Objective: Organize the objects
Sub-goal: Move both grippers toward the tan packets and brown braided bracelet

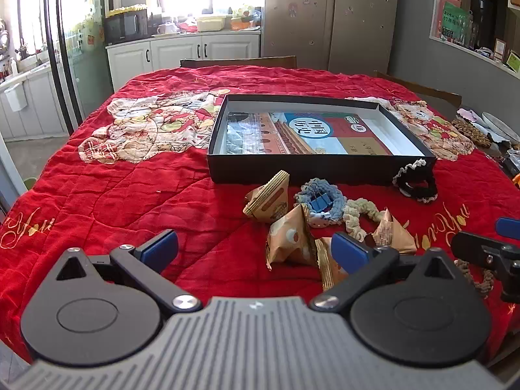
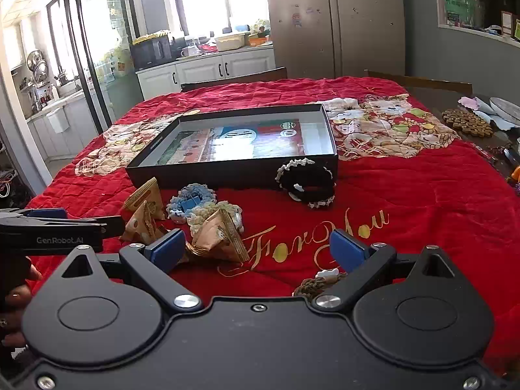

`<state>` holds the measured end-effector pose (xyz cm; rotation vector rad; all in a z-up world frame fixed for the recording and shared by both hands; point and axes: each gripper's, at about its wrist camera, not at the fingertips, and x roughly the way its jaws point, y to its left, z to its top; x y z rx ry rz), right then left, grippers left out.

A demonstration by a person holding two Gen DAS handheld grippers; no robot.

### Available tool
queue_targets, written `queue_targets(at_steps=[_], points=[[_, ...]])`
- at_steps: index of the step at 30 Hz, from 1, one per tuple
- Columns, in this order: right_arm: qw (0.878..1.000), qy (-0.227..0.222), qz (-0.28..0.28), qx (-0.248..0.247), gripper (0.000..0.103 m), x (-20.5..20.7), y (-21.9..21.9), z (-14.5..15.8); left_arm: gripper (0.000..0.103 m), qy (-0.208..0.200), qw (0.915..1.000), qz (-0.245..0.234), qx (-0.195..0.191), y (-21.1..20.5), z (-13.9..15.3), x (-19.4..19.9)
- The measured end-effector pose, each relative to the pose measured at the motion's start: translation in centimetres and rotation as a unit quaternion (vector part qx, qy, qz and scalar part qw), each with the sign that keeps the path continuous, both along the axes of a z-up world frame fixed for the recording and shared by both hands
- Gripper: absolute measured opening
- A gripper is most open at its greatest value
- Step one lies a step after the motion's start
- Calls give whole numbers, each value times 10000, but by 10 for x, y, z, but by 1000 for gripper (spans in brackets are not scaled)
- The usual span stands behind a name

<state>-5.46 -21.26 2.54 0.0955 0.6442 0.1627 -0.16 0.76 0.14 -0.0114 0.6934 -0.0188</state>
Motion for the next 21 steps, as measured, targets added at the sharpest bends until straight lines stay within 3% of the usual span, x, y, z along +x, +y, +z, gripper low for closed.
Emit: queue_targets(at_steps=[21], points=[[9999, 31, -38, -128, 96, 1, 0, -2, 103, 26, 10000, 0, 74, -1, -2, 1]])
